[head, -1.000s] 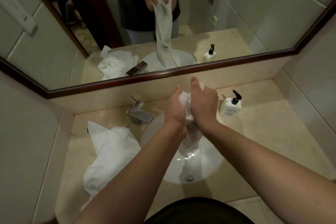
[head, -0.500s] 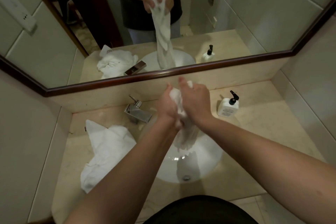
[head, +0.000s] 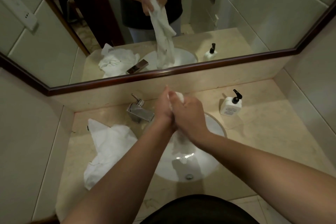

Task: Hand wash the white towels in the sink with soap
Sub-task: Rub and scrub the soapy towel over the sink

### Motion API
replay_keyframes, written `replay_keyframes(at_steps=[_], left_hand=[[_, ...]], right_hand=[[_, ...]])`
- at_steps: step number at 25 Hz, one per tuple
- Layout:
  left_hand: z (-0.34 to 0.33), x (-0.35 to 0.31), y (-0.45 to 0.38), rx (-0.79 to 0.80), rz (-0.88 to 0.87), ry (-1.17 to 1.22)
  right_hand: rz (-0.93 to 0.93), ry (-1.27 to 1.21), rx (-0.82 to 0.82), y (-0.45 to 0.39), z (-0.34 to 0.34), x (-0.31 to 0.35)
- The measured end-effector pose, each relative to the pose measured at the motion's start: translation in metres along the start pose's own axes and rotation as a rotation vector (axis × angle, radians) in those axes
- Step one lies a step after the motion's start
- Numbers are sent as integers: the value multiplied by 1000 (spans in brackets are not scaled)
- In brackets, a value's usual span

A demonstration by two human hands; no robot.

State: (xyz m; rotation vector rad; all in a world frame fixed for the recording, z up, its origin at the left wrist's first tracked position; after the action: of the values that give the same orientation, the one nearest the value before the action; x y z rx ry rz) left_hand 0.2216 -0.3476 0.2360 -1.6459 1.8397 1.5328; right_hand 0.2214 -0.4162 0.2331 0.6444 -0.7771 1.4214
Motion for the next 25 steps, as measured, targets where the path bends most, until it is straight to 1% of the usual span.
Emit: replay_keyframes(at_steps=[1,3,4,6,7,8,9,11,14,18,20,22,25], left_hand=[[0,5,0,18,12,-18],[0,10,4,32,89,7],[1,9,4,20,95,22],[13,11,-7,-49,79,21],[18,13,-8,-43,92,-16],[20,16,-5,-15,125,-74],[21,22,-6,6,156,-151],[23,29,-10,-9,159,-247],[35,27,-18,-85,69,-342],[65,39,-33,-128,70,-601],[79,47,-46,-85,65,-726],[94,57,-59,-44,90,-816],[115,76,-77,-4,219,-908]], right_hand=[[-63,2,-12,-4,2,-4],[-215,-61,-32,-13,4,-12],[-232,-107,-22,-11,0,-13],[-148,-92,43,6,-13,-11],[-116,-65,75,10,-16,-13],[-135,-26,74,6,-17,-19],[-206,-13,57,-4,-14,-27],[-336,-68,56,-21,-12,-45],[-398,-111,150,-18,-17,-72],[-436,-36,338,-11,-19,-106],[-431,-51,399,-7,-21,-119],[-436,-3,460,-4,-23,-134],[-393,163,513,-12,-28,-160]])
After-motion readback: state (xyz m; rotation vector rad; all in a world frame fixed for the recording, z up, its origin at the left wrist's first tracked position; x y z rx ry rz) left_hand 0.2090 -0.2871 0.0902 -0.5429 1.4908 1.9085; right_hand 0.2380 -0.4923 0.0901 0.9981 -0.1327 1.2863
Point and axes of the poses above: each hand's wrist, its own y-axis away from the middle knuckle, its own z-axis out of the back of the hand, x = y × z, the point moved 2 cm from there along -y, towards the middle knuckle, and after that the axes turned 13 degrees about y, right-handed, at the moved point
